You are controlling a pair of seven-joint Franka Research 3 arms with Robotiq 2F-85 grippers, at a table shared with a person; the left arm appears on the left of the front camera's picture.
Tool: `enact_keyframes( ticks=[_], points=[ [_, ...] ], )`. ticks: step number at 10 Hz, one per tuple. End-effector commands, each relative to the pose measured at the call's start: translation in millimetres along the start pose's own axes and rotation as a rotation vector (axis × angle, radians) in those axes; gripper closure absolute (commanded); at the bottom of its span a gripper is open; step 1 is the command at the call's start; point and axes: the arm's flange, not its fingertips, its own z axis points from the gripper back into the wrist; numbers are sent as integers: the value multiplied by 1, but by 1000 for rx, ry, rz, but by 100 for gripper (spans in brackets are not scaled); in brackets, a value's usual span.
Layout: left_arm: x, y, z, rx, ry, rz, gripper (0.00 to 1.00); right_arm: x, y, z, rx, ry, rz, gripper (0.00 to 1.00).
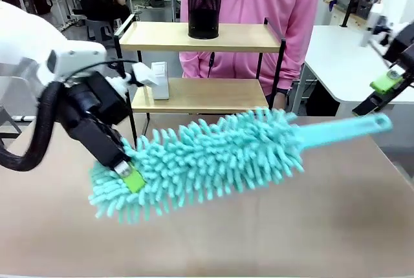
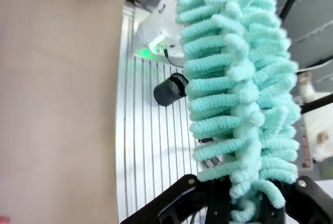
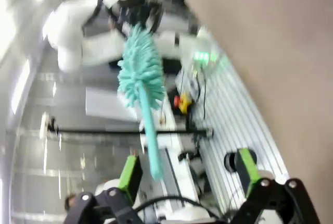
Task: Clean the shelf.
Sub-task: Hand the Duster back to the human.
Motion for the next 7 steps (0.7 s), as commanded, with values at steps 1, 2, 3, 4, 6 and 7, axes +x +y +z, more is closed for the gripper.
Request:
enact_keyframes(
  ticks=[1, 2, 3, 4, 6, 7],
  points=[
    [-31, -9, 32, 21, -123, -26, 100, -42, -11, -2, -10, -362, -101, 0],
    [-47, -19, 55, 18, -203, -58, 100, -68, -29, 11, -55, -509, -213, 0],
    [-63, -32, 80, 45, -287, -95, 100, -92, -50, 18, -21, -624, -372, 0],
    [-79, -46, 107, 53, -362, -162, 100, -50, -30, 23, -23, -295, -130, 0],
    [-105, -66, 148, 86, -455, -295, 100, -50, -30, 23, -23, -295, -130, 0],
    [-116, -69, 169, 134, -575, -300, 100, -50, -30, 23, -23, -295, -130, 0]
  ],
)
